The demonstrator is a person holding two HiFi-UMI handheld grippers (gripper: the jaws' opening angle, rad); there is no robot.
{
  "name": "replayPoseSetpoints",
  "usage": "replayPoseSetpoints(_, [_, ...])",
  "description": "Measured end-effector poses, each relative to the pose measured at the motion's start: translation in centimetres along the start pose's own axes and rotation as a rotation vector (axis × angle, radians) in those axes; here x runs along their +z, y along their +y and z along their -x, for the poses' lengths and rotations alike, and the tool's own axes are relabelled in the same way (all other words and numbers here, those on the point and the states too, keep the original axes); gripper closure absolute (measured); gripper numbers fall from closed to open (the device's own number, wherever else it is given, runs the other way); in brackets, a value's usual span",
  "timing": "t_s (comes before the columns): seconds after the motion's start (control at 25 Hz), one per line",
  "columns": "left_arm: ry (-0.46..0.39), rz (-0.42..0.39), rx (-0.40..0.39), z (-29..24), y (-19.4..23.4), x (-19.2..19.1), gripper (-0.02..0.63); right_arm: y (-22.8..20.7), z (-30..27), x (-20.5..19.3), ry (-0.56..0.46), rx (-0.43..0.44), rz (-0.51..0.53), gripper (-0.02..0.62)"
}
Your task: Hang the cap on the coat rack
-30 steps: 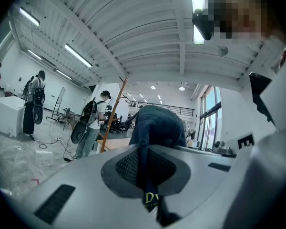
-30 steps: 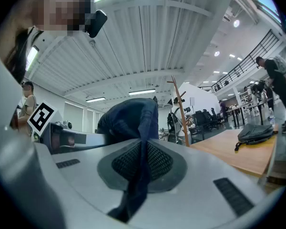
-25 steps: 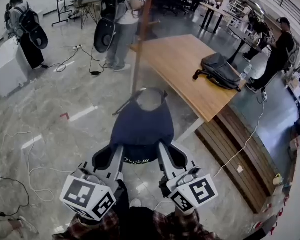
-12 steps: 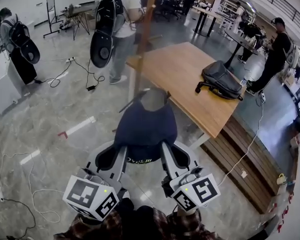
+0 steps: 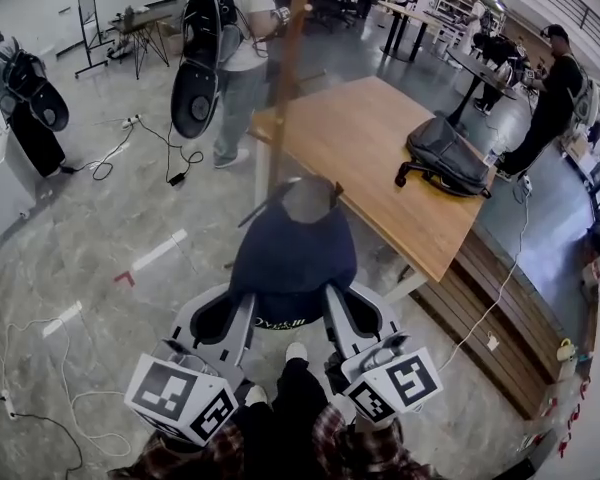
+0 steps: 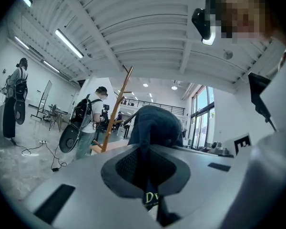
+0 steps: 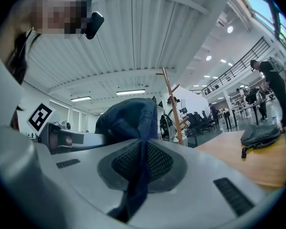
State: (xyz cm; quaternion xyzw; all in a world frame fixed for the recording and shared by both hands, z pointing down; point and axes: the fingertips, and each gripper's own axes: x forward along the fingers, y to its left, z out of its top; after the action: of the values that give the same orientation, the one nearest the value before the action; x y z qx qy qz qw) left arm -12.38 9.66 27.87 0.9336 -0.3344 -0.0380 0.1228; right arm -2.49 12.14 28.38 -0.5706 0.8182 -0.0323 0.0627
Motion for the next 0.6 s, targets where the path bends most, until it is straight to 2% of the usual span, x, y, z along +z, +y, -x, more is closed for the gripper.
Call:
replayPoseSetpoints(0.24, [0.009, 0.018, 0.040, -5.3, 3.6, 0.1, 0.586, -4.1, -5.2, -0.6, 0.024, 0.035, -0.016, 0.574])
replayPoseSetpoints(0.6, [0.011, 0.025, 0.114, -16.2, 7.5, 0.8, 0.586, -13.4, -13.1, -0.1, 0.052, 0.094, -0.025, 0.574])
